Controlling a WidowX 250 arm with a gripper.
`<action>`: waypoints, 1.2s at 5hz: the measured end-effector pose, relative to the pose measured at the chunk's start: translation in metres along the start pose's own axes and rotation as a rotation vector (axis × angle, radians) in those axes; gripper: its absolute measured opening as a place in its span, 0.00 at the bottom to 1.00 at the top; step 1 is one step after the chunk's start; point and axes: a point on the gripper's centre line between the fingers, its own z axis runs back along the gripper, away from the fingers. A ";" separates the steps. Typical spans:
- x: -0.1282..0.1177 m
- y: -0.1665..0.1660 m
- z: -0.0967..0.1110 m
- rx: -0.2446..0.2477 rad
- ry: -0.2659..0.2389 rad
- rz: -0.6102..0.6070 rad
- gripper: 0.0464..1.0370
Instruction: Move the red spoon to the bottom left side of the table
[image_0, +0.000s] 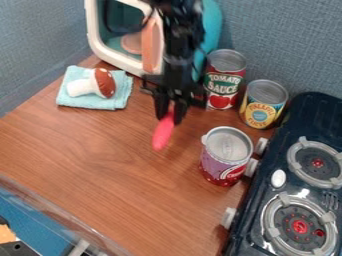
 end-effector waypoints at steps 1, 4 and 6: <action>-0.002 0.016 0.043 -0.027 -0.092 0.070 0.28; -0.065 0.107 0.079 -0.050 -0.097 0.753 0.28; -0.096 0.125 0.057 0.032 0.017 1.000 0.28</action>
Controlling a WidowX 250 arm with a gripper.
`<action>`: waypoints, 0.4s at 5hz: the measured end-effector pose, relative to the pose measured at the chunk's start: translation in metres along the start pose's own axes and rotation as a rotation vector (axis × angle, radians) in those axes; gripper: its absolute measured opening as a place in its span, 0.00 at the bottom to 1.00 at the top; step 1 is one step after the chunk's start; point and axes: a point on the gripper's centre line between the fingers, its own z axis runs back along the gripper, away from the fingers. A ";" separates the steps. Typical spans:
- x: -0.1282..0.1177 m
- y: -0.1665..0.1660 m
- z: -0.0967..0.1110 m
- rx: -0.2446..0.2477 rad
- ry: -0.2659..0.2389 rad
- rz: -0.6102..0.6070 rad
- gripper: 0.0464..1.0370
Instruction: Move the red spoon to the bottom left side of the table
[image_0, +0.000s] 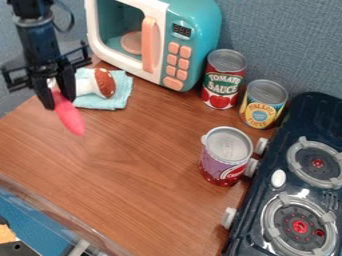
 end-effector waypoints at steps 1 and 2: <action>-0.005 0.004 -0.015 0.035 0.021 0.074 0.28; -0.001 0.008 -0.023 0.021 0.014 0.070 0.28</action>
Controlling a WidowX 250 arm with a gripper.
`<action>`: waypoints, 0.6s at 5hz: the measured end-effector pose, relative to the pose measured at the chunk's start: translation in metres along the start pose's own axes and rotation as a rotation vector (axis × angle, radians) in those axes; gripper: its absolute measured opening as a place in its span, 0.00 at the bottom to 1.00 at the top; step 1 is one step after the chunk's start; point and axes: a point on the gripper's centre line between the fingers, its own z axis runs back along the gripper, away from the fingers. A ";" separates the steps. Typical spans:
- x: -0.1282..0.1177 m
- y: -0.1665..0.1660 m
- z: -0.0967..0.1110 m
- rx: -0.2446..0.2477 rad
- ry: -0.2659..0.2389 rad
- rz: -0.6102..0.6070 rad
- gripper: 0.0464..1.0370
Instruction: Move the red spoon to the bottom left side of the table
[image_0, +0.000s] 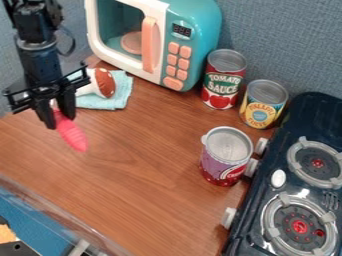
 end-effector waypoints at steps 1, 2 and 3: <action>0.008 0.005 -0.020 0.017 0.014 -0.006 0.28; 0.014 0.013 -0.046 0.058 0.032 -0.025 0.28; 0.015 0.022 -0.059 0.081 -0.003 -0.065 0.28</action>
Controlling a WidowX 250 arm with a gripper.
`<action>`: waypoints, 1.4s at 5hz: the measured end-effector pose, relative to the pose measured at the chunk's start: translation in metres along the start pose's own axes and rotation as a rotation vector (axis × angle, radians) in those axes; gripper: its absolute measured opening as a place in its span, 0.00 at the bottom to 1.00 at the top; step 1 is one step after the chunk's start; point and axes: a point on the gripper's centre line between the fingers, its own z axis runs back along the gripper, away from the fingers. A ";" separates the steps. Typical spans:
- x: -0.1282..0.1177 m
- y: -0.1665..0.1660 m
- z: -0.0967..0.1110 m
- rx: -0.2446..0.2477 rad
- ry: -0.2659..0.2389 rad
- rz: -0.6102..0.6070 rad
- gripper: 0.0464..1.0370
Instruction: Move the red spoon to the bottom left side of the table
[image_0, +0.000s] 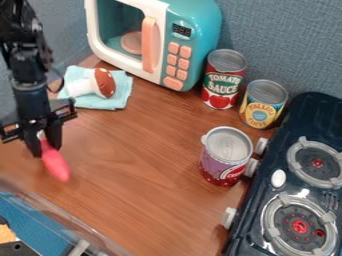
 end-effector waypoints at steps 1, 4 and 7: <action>0.004 0.008 -0.012 0.038 -0.047 -0.003 0.28; -0.001 0.010 -0.006 0.019 -0.064 -0.093 0.93; -0.004 0.007 0.057 -0.089 -0.153 -0.085 0.96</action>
